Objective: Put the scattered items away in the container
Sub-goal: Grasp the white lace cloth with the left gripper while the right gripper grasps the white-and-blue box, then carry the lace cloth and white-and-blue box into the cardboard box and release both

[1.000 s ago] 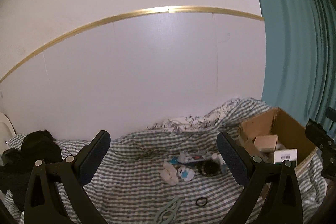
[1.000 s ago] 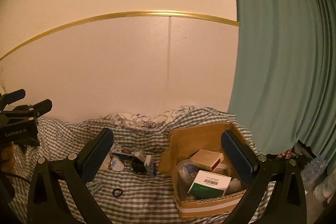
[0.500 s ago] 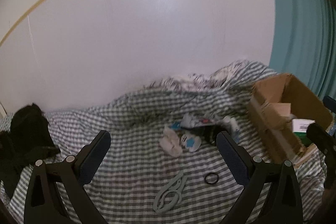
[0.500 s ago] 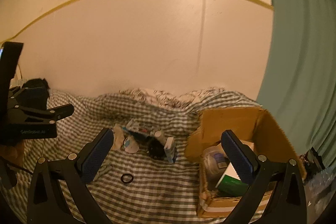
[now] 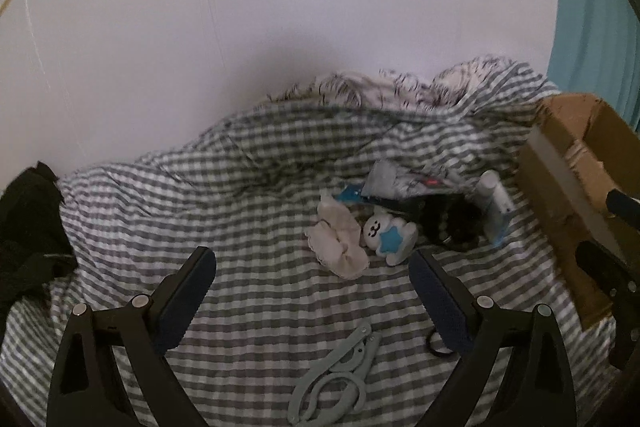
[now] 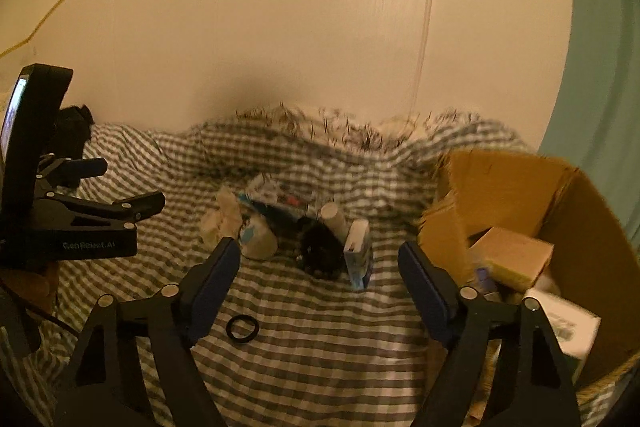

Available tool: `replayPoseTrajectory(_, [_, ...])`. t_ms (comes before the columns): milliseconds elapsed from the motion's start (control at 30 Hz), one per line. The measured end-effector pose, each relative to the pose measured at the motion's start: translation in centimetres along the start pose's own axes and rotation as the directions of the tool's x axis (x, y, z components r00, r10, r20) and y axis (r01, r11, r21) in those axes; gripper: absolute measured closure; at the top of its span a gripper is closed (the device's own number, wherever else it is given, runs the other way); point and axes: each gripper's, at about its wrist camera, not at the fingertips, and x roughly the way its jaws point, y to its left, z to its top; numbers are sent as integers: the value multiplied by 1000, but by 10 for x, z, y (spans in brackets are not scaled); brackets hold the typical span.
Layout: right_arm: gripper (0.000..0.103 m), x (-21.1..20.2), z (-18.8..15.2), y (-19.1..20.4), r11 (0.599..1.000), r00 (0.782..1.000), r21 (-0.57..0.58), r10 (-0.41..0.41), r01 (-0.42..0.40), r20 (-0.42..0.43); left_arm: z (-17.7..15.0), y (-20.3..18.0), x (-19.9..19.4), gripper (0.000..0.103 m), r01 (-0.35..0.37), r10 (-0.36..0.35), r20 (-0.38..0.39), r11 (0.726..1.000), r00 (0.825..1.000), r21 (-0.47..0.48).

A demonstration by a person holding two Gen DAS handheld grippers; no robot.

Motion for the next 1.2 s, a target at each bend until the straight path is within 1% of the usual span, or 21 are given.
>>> replayPoseTrajectory(100, [25, 27, -6, -2, 1000, 999, 7, -6, 6, -50, -5, 3, 26, 3, 1, -1, -42, 1000, 999, -1])
replayPoseTrajectory(167, [29, 37, -9, -4, 1000, 997, 10, -14, 15, -70, -8, 3, 39, 3, 2, -2, -66, 1000, 998, 0])
replayPoseTrajectory(467, [29, 91, -23, -21, 995, 983, 43, -81, 90, -166, -12, -2, 97, 3, 23, -22, -138, 1000, 990, 7])
replayPoseTrajectory(567, [29, 109, -28, -26, 994, 979, 58, -77, 90, -190, -11, -9, 115, 4, 37, -33, -156, 999, 987, 26])
replayPoseTrajectory(600, [29, 113, -30, -26, 994, 978, 59, -79, 92, -194, -10, -11, 122, 6, 48, -43, -163, 998, 986, 27])
replayPoseTrajectory(633, [29, 119, -31, -26, 994, 977, 56, -82, 95, -199, -9, -12, 126, 14, 52, -47, -168, 998, 985, 26])
replayPoseTrajectory(667, [29, 126, -33, -27, 993, 974, 52, -93, 106, -205, -9, -14, 133, 18, 62, -56, -183, 998, 981, 25])
replayPoseTrajectory(733, [29, 136, -35, -28, 992, 972, 53, -103, 117, -212, -10, -14, 142, 18, 65, -60, -199, 998, 978, 18])
replayPoseTrajectory(800, [29, 147, -37, -32, 988, 968, 57, -130, 145, -216, -11, -14, 149, 20, 64, -60, -204, 998, 977, 13])
replayPoseTrajectory(833, [30, 151, -37, -35, 986, 967, 59, -137, 153, -217, -12, -13, 152, 26, 66, -61, -210, 998, 976, 13])
replayPoseTrajectory(867, [31, 157, -38, -38, 986, 965, 65, -139, 157, -222, -13, -13, 155, 38, 71, -66, -220, 997, 973, 13])
replayPoseTrajectory(900, [31, 160, -38, -39, 985, 964, 68, -141, 160, -226, -14, -12, 159, 43, 85, -82, -240, 996, 967, 6])
replayPoseTrajectory(933, [34, 163, -39, -40, 984, 964, 70, -142, 161, -225, -15, -11, 161, 54, 95, -92, -250, 996, 964, -2])
replayPoseTrajectory(967, [42, 165, -39, -41, 983, 962, 64, -156, 175, -223, -16, -10, 163, 65, 104, -104, -258, 994, 960, -15])
replayPoseTrajectory(1000, [49, 166, -40, -41, 982, 962, 60, -161, 178, -223, -17, -9, 163, 70, 107, -110, -262, 994, 959, -23])
replayPoseTrajectory(1033, [67, 167, -40, -41, 983, 961, 59, -157, 175, -228, -18, -9, 162, 78, 113, -116, -263, 993, 958, -25])
replayPoseTrajectory(1067, [80, 170, -42, -42, 984, 959, 59, -149, 168, -242, -18, -9, 161, 83, 121, -123, -263, 992, 957, -23])
replayPoseTrajectory(1100, [83, 170, -42, -43, 985, 959, 61, -144, 163, -246, -18, -10, 158, 86, 133, -133, -259, 991, 957, -20])
replayPoseTrajectory(1133, [84, 170, -43, -44, 984, 958, 64, -146, 167, -247, -18, -10, 155, 87, 139, -139, -247, 990, 959, -19])
replayPoseTrajectory(1200, [84, 166, -44, -43, 983, 960, 59, -153, 171, -233, -17, -11, 145, 88, 157, -155, -222, 988, 963, -11])
